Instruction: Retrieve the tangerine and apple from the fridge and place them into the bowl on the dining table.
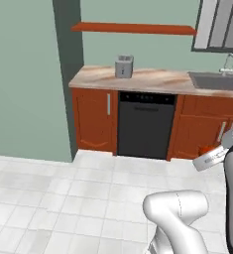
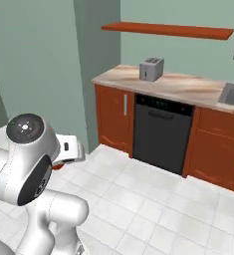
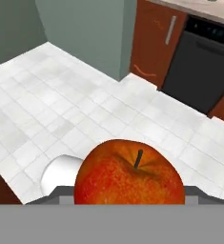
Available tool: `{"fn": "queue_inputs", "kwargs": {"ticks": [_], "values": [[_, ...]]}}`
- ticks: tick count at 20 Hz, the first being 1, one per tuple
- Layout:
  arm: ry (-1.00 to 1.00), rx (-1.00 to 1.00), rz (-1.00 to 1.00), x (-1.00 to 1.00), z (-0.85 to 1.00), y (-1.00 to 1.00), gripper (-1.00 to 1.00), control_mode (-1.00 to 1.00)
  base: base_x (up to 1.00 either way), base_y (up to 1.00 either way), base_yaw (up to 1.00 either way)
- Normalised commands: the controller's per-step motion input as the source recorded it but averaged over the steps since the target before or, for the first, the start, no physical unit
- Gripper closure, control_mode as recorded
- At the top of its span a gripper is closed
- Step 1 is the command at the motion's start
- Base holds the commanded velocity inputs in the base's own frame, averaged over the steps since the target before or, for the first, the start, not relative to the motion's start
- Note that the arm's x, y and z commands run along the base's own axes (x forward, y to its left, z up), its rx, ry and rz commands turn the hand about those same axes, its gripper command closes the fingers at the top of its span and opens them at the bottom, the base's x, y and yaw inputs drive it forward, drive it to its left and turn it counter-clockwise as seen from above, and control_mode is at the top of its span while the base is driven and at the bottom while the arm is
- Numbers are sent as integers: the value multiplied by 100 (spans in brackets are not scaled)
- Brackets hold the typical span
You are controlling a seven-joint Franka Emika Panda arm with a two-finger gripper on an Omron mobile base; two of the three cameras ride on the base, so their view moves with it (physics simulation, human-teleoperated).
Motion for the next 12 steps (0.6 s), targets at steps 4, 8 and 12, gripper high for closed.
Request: {"fn": "queue_inputs", "kwargs": {"ticks": [4,8,12], "values": [[0,0,0,0,0,0,100,100,46,19,75],[0,0,0,0,0,0,100,100,76,28,65],[0,0,0,0,0,0,100,100,100,33,59]]}}
